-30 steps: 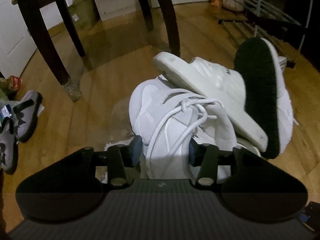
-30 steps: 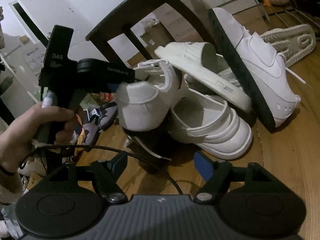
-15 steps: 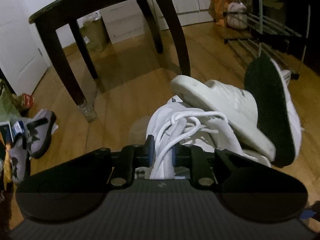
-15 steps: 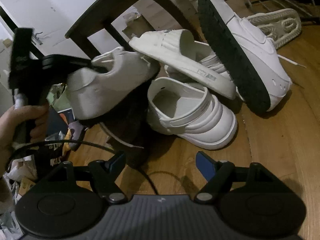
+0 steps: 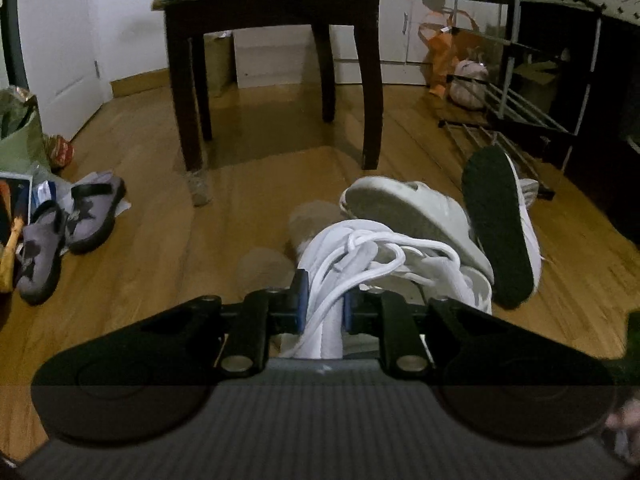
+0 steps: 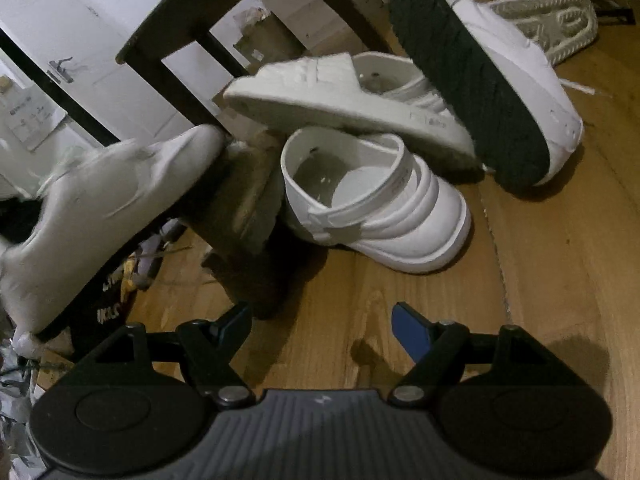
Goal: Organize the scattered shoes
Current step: 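Lift the white lace-up sneaker out of the pile with the left tool, then lower the sneaker onto the floor by the striped mat, open left tool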
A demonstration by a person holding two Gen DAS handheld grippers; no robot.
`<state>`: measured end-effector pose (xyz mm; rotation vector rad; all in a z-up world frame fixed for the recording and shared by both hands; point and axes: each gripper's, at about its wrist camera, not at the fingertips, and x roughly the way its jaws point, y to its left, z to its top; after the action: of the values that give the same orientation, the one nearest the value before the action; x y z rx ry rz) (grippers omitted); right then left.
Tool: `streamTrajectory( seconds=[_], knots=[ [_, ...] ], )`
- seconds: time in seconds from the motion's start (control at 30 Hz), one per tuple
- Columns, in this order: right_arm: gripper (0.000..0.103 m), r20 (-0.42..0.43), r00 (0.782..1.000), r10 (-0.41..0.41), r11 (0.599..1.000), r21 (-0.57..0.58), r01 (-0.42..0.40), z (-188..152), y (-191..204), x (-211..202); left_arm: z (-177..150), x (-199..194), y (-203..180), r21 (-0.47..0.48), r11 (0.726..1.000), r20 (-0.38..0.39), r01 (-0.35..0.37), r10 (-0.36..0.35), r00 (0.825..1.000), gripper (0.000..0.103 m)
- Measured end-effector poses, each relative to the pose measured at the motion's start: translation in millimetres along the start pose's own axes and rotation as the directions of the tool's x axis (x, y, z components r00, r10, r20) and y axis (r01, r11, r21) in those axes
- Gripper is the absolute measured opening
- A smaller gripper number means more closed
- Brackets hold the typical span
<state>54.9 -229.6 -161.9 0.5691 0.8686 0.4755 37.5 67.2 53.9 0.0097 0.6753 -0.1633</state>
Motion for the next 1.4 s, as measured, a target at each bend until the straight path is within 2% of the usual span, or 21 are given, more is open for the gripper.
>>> streamTrajectory(
  seconds=[0.07, 0.13, 0.23, 0.37, 0.47, 0.57, 0.7, 0.8, 0.9, 0.93, 0.97, 1.1, 1.17, 1.23, 1.27, 1.4],
  knots=[
    [0.078, -0.035, 0.999, 0.017, 0.999, 0.034, -0.016, -2, -2, 8, -11, -11, 18, -0.047, 0.999, -0.005, 0.012, -0.012, 1.000, 0.016],
    [0.078, -0.052, 0.999, 0.012, 1.000, 0.020, -0.011, -5, 1, 12, -25, -22, 35, -0.103, 0.995, -0.005, 0.013, -0.013, 1.000, 0.016],
    [0.078, -0.087, 0.996, 0.009, 0.999, -0.038, -0.012, -12, 9, 14, -49, -37, 56, -0.118, 0.992, 0.000, -0.033, 0.033, 0.999, 0.016],
    [0.078, -0.137, 0.990, 0.044, 0.998, -0.047, -0.051, -21, 13, 19, -70, -32, 76, -0.142, 0.986, -0.034, -0.092, 0.088, 0.996, 0.017],
    [0.078, -0.171, 0.984, 0.053, 0.995, -0.075, -0.066, -27, 21, 24, -86, -21, 96, -0.171, 0.977, -0.105, -0.129, 0.112, 0.988, 0.017],
    [0.078, -0.185, 0.980, 0.068, 0.994, -0.073, -0.082, -34, 23, 22, -94, -19, 112, -0.209, 0.969, -0.106, -0.132, 0.112, 0.988, 0.017],
    [0.078, -0.221, 0.971, 0.089, 0.994, -0.039, -0.100, -39, 23, 29, -105, -15, 122, -0.204, 0.966, -0.090, -0.157, 0.141, 0.986, 0.017],
    [0.078, -0.236, 0.968, 0.087, 0.995, -0.031, -0.097, -42, 25, 34, -125, 14, 132, -0.154, 0.976, -0.144, -0.155, 0.133, 0.981, 0.022],
    [0.078, -0.258, 0.964, 0.070, 0.993, -0.069, -0.091, -46, 38, 41, -151, 40, 147, -0.238, 0.959, -0.250, -0.151, 0.090, 0.964, 0.031],
    [0.078, -0.259, 0.964, 0.065, 0.993, -0.082, -0.089, -47, 41, 42, -160, 41, 149, -0.260, 0.953, -0.244, -0.157, 0.093, 0.965, 0.035],
    [0.078, -0.259, 0.964, 0.051, 0.990, -0.113, -0.082, -51, 47, 44, -162, 40, 146, -0.242, 0.958, -0.238, -0.157, 0.098, 0.966, 0.039],
    [0.078, -0.297, 0.955, 0.012, 0.984, -0.168, -0.064, -65, 59, 51, -161, 42, 142, -0.205, 0.964, -0.258, -0.169, 0.113, 0.960, 0.042],
    [0.078, -0.329, 0.944, -0.020, 0.977, -0.206, -0.051, -73, 72, 57, -159, 45, 146, -0.222, 0.959, -0.273, -0.178, 0.114, 0.955, 0.047],
    [0.078, -0.330, 0.943, -0.051, 0.965, -0.260, -0.039, -76, 91, 58, -158, 45, 150, -0.253, 0.951, -0.283, -0.178, 0.103, 0.953, 0.051],
    [0.078, -0.333, 0.942, -0.038, 0.957, -0.284, -0.062, -76, 106, 59, -158, 45, 153, -0.277, 0.945, -0.292, -0.176, 0.092, 0.952, 0.052],
    [0.082, -0.338, 0.941, 0.017, 0.938, -0.319, -0.132, -65, 157, 74, -156, 34, 153, -0.240, 0.959, -0.333, -0.150, 0.063, 0.941, 0.062]
  ],
)
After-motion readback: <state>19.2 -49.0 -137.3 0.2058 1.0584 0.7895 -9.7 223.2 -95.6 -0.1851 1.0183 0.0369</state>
